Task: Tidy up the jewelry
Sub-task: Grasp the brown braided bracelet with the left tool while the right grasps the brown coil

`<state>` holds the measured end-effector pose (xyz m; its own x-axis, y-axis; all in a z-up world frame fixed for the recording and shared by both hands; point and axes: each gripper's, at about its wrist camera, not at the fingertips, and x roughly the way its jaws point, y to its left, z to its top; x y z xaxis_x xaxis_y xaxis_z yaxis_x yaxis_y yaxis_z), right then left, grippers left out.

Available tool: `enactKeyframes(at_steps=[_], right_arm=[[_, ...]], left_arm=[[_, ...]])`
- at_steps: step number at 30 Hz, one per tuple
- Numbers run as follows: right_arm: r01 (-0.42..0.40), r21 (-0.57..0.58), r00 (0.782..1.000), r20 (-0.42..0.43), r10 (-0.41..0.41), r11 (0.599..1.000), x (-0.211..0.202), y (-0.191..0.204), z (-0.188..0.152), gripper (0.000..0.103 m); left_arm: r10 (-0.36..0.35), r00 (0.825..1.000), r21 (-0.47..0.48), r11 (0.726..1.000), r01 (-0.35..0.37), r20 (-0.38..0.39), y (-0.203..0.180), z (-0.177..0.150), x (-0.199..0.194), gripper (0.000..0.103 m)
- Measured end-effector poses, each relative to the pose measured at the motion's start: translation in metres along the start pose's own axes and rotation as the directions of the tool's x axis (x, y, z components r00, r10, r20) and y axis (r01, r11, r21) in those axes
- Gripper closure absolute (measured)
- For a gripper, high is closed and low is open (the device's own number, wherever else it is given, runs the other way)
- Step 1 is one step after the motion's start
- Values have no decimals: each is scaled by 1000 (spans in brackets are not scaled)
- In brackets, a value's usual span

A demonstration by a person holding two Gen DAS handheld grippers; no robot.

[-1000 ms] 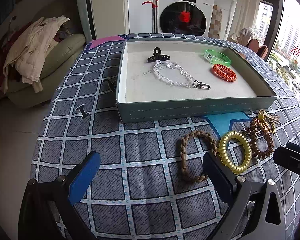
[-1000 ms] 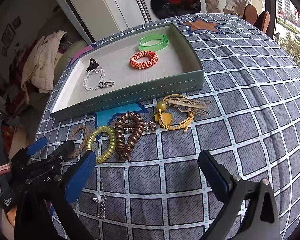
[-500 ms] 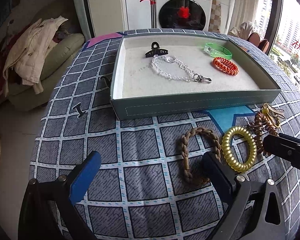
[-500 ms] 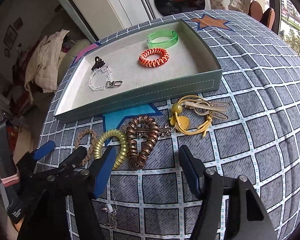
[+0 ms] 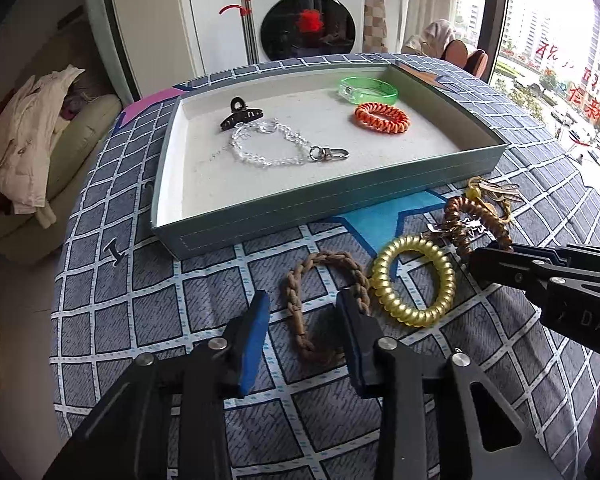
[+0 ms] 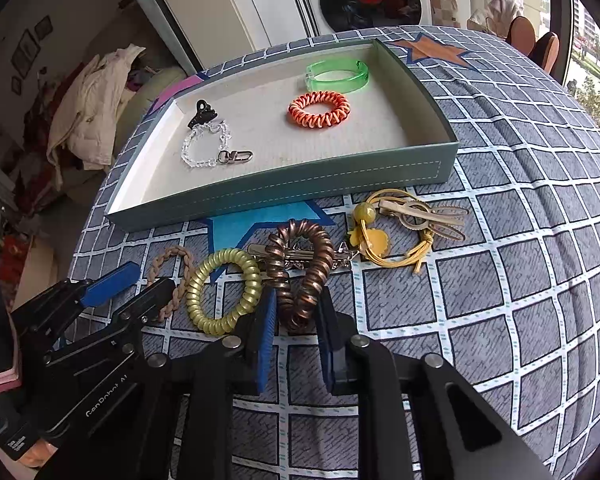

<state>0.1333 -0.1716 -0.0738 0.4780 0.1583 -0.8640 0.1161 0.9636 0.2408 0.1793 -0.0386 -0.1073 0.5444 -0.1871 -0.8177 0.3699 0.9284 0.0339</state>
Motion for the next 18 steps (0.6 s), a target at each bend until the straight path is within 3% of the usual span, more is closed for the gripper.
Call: enactKeyframes(at_steps=[1,2,3,10,18], right_arm=[[1,1,1000,4,-1,1000,-1,-1,-1,90],[2,1,1000,10,-2,1000,-3,-2,-1,90],[2,0,1000,16,-2,1000,-5,-3,-1,91],[-4,-9,999,45,5,1000,-17,-6,-1,91],[-17,-19,998,66,18,1000,-29,-9,-1,91]], left_arm=[[-3,1000,8,1000,3,2,-1,0,0,55],[-32,999,12,999,32,1,-2,0,-1,70],[-51,999,10,999,51,1,-3,-1,-2,78],[-129,991,-70,989,130,20,8,-6,-8,78],[-142,989,-104,984,145,42,18,-7,-20,78]])
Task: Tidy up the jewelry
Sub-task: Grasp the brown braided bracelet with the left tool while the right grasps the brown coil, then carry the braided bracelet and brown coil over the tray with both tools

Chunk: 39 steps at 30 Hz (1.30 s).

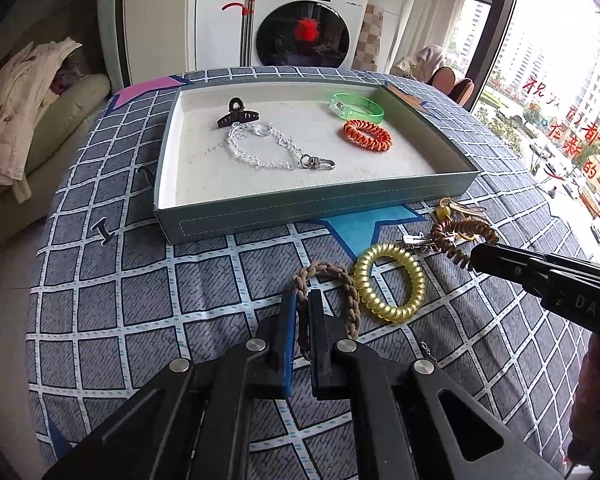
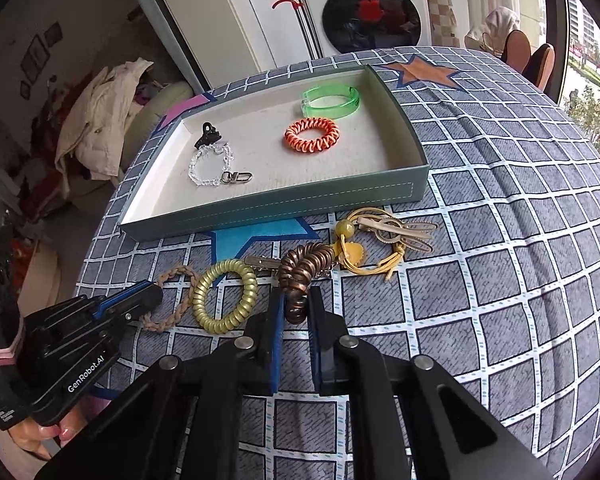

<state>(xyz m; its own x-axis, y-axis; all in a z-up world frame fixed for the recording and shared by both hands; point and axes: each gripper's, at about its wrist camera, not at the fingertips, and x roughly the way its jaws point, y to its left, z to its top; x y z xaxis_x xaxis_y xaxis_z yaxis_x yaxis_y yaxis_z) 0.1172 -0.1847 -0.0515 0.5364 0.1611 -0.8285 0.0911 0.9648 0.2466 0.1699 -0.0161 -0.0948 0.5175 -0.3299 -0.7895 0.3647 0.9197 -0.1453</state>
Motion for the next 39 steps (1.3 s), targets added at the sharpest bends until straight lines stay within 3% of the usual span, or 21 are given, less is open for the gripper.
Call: enactKeyframes(at_steps=[15,29,34,39], right_arm=[[-26,-38,998,61,28,999,-25,6,16,91],[-62,-85,993,93,70,994,-14,18,75,91],[-81,-65,995,57,85,995,7,15,88,91],[-88,-46,996,10,88,995,30,8,92,91]], left_arm=[[-43,996,-40,998,46,79,7,18,-31,78],[-9,985,-43,999,16,172,18,76,-40,78],[9,987,-47,999,-1,161,23,92,-26,78],[29,994,-54,998,-23,102,28,96,0,78]])
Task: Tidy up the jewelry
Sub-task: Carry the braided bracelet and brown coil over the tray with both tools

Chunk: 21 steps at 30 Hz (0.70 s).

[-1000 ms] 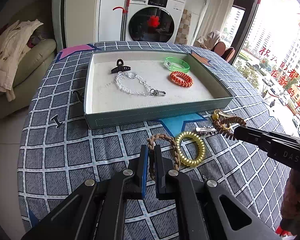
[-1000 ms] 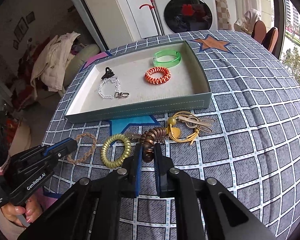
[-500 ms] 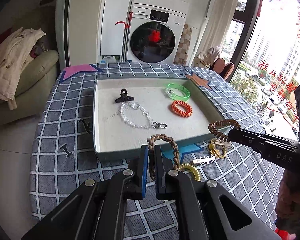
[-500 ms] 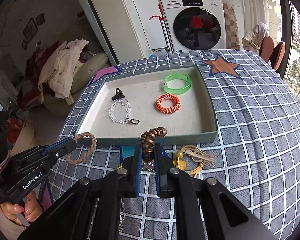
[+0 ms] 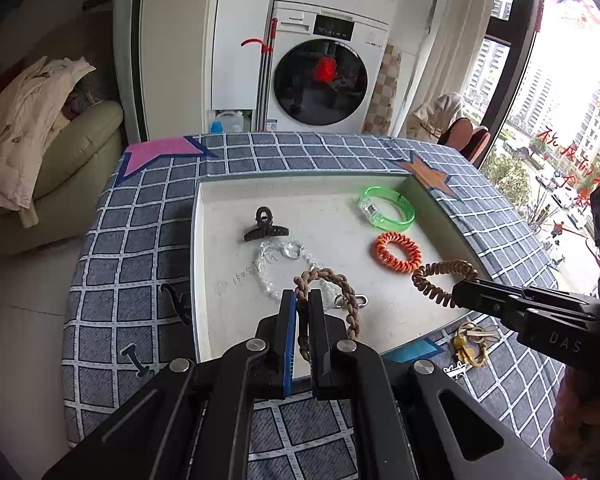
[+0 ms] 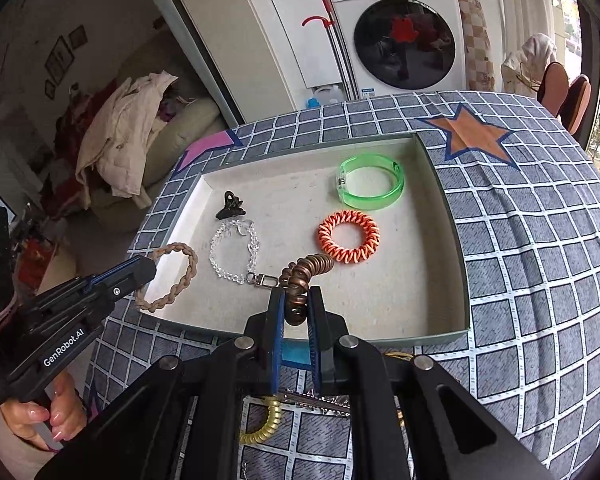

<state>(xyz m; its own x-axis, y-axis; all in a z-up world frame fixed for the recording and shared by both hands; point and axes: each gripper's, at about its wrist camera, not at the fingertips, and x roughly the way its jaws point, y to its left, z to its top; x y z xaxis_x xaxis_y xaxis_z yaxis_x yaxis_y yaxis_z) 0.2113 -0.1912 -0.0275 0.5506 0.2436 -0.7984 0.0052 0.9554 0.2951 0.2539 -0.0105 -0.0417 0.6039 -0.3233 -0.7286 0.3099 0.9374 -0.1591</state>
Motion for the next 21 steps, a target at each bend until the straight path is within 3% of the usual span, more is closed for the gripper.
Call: enactKeyframes(at_steps=[11,21], right_arm=[[57,38,995,-79,-54,998,42,-26,5,91],[108,30,993,-54,-106,994,53,-34,20,91]], left_arm=[[45,995,10,999,-44,-92,5,-3,43,78],[112,987,22,994,-111,-114,5,1,68,78]])
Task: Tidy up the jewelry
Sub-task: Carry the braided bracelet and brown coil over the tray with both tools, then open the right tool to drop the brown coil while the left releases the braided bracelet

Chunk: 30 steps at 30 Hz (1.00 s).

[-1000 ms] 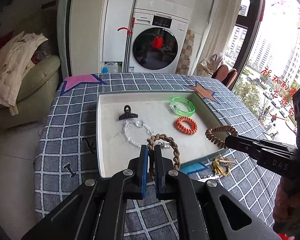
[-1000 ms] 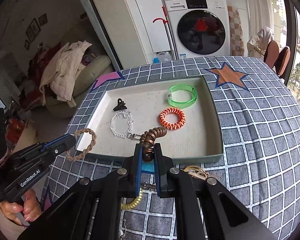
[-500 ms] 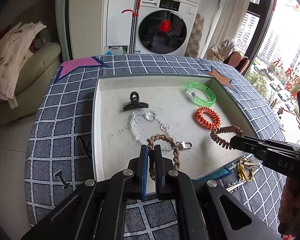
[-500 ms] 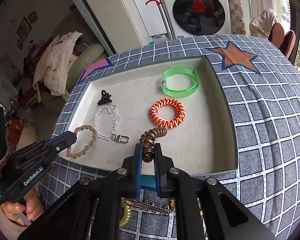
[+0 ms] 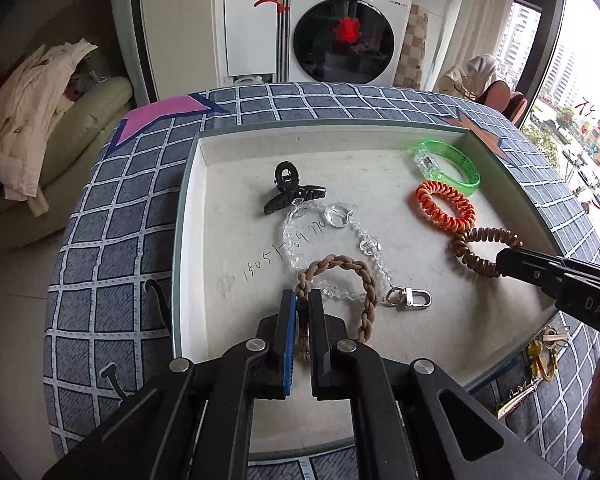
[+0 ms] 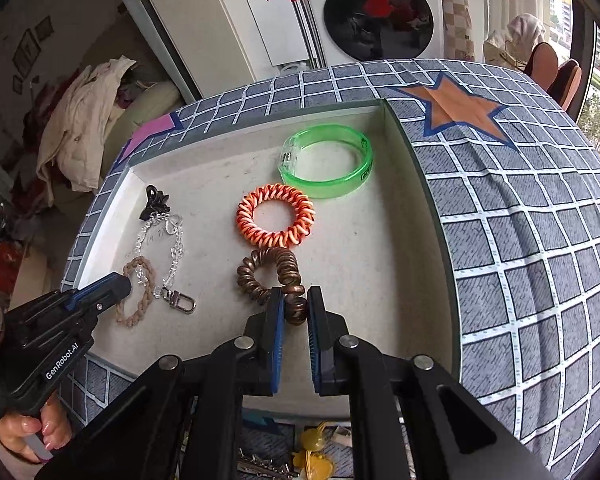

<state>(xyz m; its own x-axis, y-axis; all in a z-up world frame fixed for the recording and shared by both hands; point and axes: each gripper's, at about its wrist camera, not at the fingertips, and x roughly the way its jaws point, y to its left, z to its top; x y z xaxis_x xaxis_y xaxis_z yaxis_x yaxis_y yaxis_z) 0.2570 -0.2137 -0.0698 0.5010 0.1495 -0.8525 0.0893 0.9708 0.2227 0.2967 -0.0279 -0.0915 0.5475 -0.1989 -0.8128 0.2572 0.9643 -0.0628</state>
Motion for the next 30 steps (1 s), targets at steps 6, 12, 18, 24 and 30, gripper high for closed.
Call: enactKeyframes(at_steps=[6,12,18,24,30], right_arm=[[34,-1,999,20,-34,999,6,-5,10,91],[41,10,999,21,-42,999,13,-9,13,88],[77,-25,997,23,-77,997,12,-5,12,75],[102,-91,995,34,-99,991,8,11,8,40],[116,-96,991,72,-109,989,-8,13,5,34]], left_arm=[[51,999,12,999,-51,11,-1,5,7,77],[97,995,28,995,-98,35,-5,6,9,77],[112,992,36,993,-114,51,-7,5,9,77],[124,990,40,991,-128,73,-10,2,5,77],[132,987,59,989,-137,88,-13,2,1,77]])
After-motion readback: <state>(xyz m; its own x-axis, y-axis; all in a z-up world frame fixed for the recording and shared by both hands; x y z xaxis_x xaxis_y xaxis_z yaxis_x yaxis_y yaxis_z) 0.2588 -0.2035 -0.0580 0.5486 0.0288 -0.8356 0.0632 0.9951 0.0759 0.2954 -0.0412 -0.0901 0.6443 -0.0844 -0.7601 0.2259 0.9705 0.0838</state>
